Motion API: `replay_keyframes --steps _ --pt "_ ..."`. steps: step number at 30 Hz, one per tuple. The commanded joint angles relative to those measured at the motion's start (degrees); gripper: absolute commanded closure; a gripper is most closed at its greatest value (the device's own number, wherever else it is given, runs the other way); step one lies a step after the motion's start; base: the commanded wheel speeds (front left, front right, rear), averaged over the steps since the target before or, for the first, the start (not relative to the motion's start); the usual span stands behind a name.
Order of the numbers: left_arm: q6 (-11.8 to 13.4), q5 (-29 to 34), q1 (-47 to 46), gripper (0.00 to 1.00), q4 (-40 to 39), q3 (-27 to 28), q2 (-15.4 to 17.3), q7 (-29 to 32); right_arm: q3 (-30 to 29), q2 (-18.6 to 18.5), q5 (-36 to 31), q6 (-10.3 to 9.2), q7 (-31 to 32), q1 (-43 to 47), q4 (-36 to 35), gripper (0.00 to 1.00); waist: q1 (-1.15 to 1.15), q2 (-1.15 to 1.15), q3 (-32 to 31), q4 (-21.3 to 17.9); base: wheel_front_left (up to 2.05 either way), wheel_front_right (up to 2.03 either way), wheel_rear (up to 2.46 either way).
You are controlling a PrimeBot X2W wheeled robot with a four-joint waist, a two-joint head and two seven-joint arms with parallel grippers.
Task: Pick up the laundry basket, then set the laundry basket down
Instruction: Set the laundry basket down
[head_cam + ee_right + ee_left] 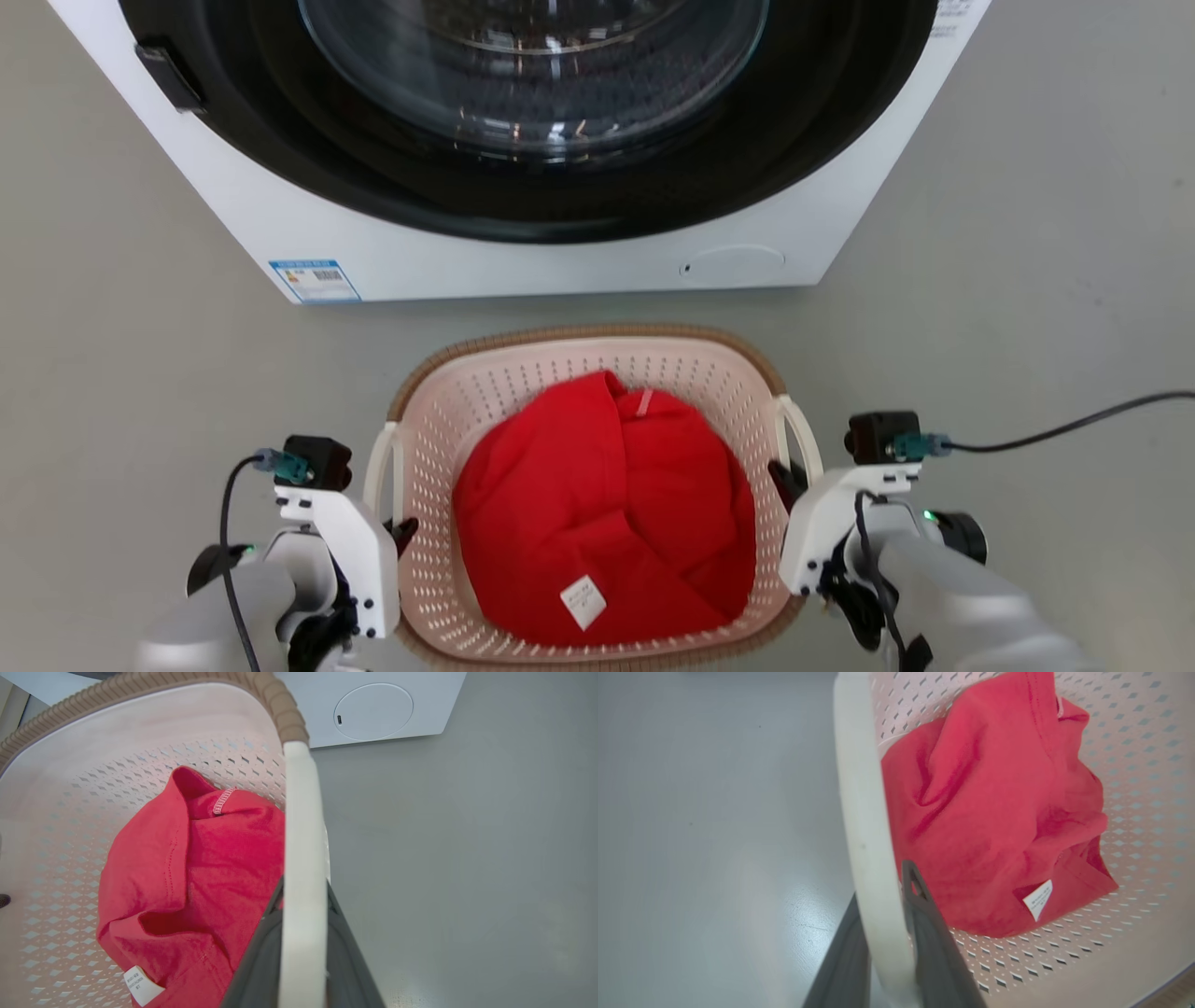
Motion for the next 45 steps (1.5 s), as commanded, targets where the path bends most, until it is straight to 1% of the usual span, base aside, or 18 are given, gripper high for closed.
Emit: replay_keyframes --steps 1,2,13,21,31,39,45 --pt "-0.93 0.79 -3.28 1.00 -2.09 1.20 2.16 -1.43 0.45 0.62 0.09 0.95 -1.39 -1.60 -1.20 1.00 0.00 0.00 2.21 -0.07 0.00 0.00 0.00" --pt "-0.93 0.79 -3.28 1.00 -2.09 1.20 2.16 -1.43 0.45 0.62 0.09 0.95 -1.39 -1.60 -1.20 1.00 0.00 0.00 2.21 -0.07 0.00 0.00 0.00" --pt "-0.93 1.84 -6.65 1.00 -6.70 1.10 6.84 -4.23 0.54 0.62 0.40 0.95 -4.64 -4.71 -1.46 1.00 0.00 0.00 9.42 0.24 0.00 0.00 0.00" --pt "-0.93 2.62 -9.42 1.00 -9.39 1.04 9.05 -6.72 0.25 0.62 1.04 0.95 -5.54 -8.18 -1.11 1.00 0.00 0.00 14.66 0.95 0.00 0.00 0.00" --pt "-0.93 3.38 -12.65 1.00 -11.60 1.00 10.92 -10.11 -5.56 0.62 -3.50 0.95 -5.58 -12.07 -0.47 1.00 0.00 0.00 20.54 1.91 0.00 0.00 0.00" --pt "-0.94 5.95 -15.08 1.00 -12.49 1.00 12.31 -12.34 -11.83 0.62 -9.64 0.95 -5.58 -13.97 -0.64 1.00 0.00 0.00 24.83 2.04 0.00 0.00 0.00" --pt "-0.94 6.41 -16.33 1.00 -12.50 0.99 12.82 -13.62 -17.14 0.62 -15.03 0.95 -5.58 -14.04 -1.70 1.00 0.00 0.00 27.07 1.82 0.00 0.00 0.00"
